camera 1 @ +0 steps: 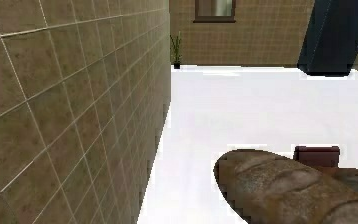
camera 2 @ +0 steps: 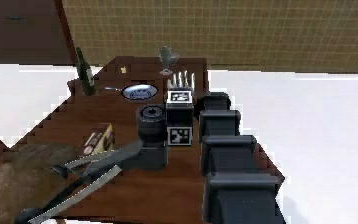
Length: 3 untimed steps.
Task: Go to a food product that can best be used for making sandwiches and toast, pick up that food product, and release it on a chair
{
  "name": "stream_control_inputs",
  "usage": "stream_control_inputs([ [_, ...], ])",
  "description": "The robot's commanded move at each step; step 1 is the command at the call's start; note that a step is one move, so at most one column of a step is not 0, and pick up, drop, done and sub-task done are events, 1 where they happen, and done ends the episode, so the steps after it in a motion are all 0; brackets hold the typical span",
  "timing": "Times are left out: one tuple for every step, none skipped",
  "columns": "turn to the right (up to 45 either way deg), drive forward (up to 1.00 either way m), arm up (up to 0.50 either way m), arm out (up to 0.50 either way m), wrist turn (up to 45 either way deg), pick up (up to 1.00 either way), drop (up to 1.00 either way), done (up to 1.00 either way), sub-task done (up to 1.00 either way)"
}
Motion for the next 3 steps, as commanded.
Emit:
stream_control_inputs([
  [0.0, 0.0, 0.0, 0.0, 0.0, 0.0, 1.0, 0.0, 0.0],
  [0.0, 0.0, 0.0, -0.1, 0.0, 0.0, 0.0, 0.0, 0.0],
  [0.0, 0.0, 0.0, 0.0, 0.0, 0.0, 0.0, 1.0, 0.0],
])
